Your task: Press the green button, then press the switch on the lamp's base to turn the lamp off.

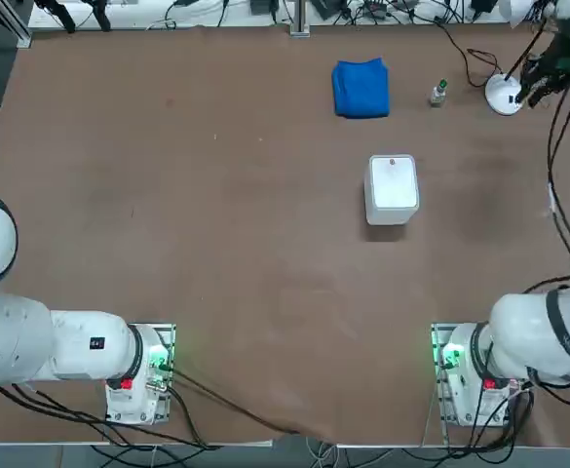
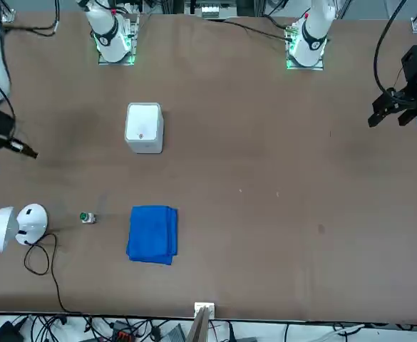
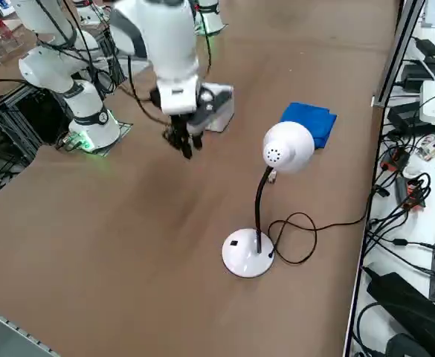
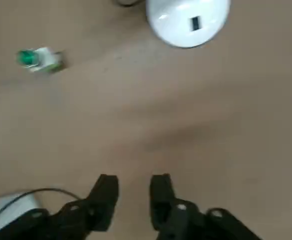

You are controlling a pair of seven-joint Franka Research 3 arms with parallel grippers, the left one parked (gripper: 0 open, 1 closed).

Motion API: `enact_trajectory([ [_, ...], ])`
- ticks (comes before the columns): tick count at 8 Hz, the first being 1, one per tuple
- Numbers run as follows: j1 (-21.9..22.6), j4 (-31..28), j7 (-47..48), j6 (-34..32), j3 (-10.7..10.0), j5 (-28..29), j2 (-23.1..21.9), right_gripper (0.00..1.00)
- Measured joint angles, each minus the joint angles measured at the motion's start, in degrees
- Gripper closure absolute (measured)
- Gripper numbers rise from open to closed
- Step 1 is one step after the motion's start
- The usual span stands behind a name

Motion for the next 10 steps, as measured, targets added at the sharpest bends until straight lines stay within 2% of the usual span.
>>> enact_trajectory([
  [1, 1.7, 1.8, 0.0, -4.1, 0.1, 0.7, -2.0, 0.33],
  [3, 7.4, 6.8, 0.0, -14.5, 0.3, 0.9, -4.4, 0.00],
  [6, 16.1, 18.1, 0.1, -20.3, 0.9, -1.8, -4.8, 0.00],
  [8, 17.6, 21.1, 0.1, -22.9, 1.0, -1.9, -4.5, 0.00],
  [10, 17.5, 21.4, 0.1, -24.2, 0.6, -2.0, -3.6, 0.00],
])
